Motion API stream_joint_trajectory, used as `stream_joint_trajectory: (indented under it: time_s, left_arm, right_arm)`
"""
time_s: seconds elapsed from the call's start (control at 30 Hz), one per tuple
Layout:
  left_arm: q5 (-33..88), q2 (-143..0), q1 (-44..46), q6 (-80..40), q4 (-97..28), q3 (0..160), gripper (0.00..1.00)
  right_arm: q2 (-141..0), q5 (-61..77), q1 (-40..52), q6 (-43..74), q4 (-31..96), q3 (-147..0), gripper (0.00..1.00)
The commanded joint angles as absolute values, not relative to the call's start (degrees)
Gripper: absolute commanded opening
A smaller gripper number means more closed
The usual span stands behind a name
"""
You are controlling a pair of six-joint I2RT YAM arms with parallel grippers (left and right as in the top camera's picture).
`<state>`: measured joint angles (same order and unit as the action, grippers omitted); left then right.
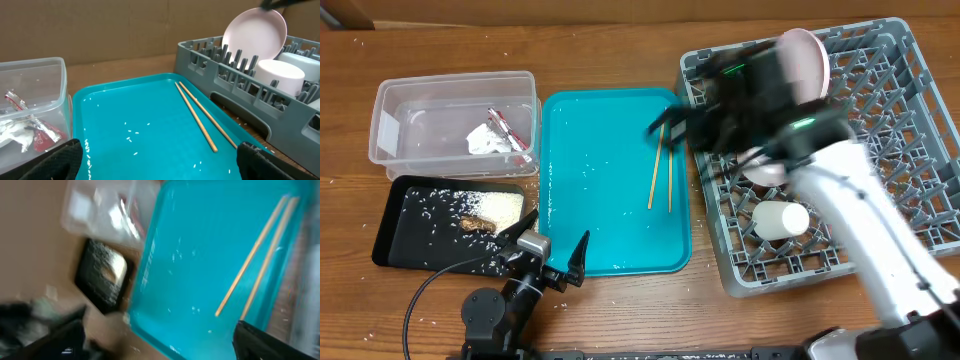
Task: Sort waste into correct bins and load items into the dishwasher
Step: 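Grasp one wooden chopstick and place it in the dish rack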
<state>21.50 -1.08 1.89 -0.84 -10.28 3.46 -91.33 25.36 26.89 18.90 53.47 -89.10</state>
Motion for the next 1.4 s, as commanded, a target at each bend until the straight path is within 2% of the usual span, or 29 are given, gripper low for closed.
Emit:
stream_joint_trajectory:
  time_s: [0.0,0.1,0.17,0.23,0.43,0.53,0.77,0.87,0.9,0.97,1.17,1.37]
  left_arm:
    - [22.09,-0.62,2.15,-0.16,-10.39,3.38,1.0]
    - [22.11,-0.62,2.15,-0.16,-10.39,3.38,1.0]
    - [22.09,-0.62,2.15,-0.16,-10.39,3.38,1.0]
    - [22.09,-0.62,2.15,-0.16,-10.39,3.38,1.0]
    - [22.09,-0.62,2.15,-0.16,-10.41,3.38,1.0]
    - [22.09,-0.62,2.15,-0.16,-10.41,3.38,1.0]
    - [22.09,-0.62,2.15,-0.16,-10.39,3.38,1.0]
    - [22.09,-0.62,2.15,-0.16,-10.41,3.38,1.0]
    - [22.09,-0.62,2.15,-0.16,-10.39,3.38,1.0]
    - [22.09,-0.62,2.15,-0.16,-10.39,3.38,1.0]
    - [22.09,-0.62,2.15,-0.16,-10.39,3.38,1.0]
    - [22.09,-0.62,2.15,-0.16,-10.41,3.38,1.0]
  right_arm:
    - [-94.59,-0.56,41.93,20.47,52.93,-90.35,0.94]
    - [-101.16,-16.53,48.12,28.03,51.2,-90.35,0.94]
    - [-104.68,-14.87,47.7,28.77,49.41,-90.35,0.92]
    - [-109.58,-10.55,45.01,28.8,47.18,-90.35,0.86]
    - [-115.61,2.11,36.36,28.82,40.8,-90.35,0.76]
    - [-118.74,6.55,32.51,29.95,40.1,-90.35,0.63]
    - [-124.4,7.29,33.39,30.5,41.54,-90.35,0.49]
    - [-125.93,3.01,35.27,35.07,42.78,-90.35,0.31]
    - [-126.08,3.07,35.38,35.05,42.87,-90.35,0.2]
    - [-125.95,3.05,35.4,34.98,43.53,-90.48,0.05]
    - [-120.57,3.09,34.85,30.85,48.1,-94.54,0.04]
    - [-108.64,-0.84,33.54,22.37,52.93,-97.36,0.04]
